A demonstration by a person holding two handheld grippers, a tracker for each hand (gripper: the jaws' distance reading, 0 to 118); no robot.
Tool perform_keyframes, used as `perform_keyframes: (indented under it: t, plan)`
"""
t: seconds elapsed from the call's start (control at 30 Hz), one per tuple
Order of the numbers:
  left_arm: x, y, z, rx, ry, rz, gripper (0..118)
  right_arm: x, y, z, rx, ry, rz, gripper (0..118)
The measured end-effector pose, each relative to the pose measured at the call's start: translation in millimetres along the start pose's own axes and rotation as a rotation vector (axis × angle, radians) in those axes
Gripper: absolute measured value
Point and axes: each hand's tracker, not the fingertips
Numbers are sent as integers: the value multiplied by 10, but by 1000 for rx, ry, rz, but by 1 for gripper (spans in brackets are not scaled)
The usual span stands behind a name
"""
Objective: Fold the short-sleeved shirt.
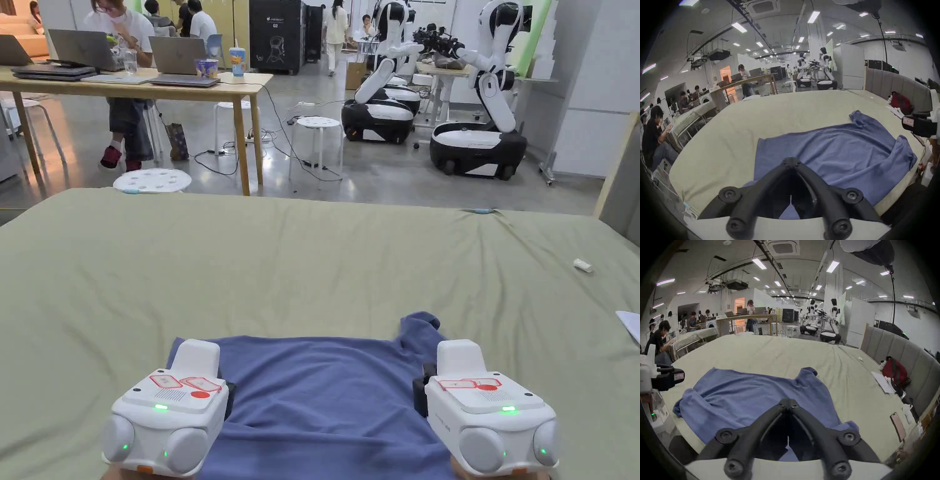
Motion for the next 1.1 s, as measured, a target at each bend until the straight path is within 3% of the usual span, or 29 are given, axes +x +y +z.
perform_keyframes:
  t: [0.3, 0.5, 0.53, 0.6, 0.63, 0.67, 0.83, 0.97, 1.03, 1.1]
  plan:
    - [-496, -82, -476, -136, 17, 82, 0, 87, -19, -286, -49, 12, 9, 0]
    - [-681, 354, -1256, -172, 72, 17, 0, 232, -45, -707, -93, 4, 5, 0]
    - [-712, 418, -1413, -181, 75, 6, 6, 277, -84, -813, -99, 0, 4, 0]
    - [-744, 516, -1737, -232, 65, -1, 75, 345, -81, -905, -111, -7, 3, 0]
    - [-766, 528, -1909, -266, 87, -4, 101, 383, -78, -946, -116, -10, 2, 0]
    - [-782, 528, -2036, -263, 102, -13, 112, 393, -33, -897, -120, -12, 3, 0]
    - [-820, 405, -2610, -375, 124, -40, 108, 622, 5, -1002, -139, -42, -8, 0]
    - [-795, 344, -2675, -415, 85, -14, 108, 819, 38, -1120, -154, -74, 2, 0]
    - [-805, 384, -2581, -420, 50, -17, 94, 941, 83, -1216, -164, -89, -9, 0]
    - [-758, 426, -2485, -413, 8, -18, 69, 1051, 150, -1368, -191, -105, -27, 0]
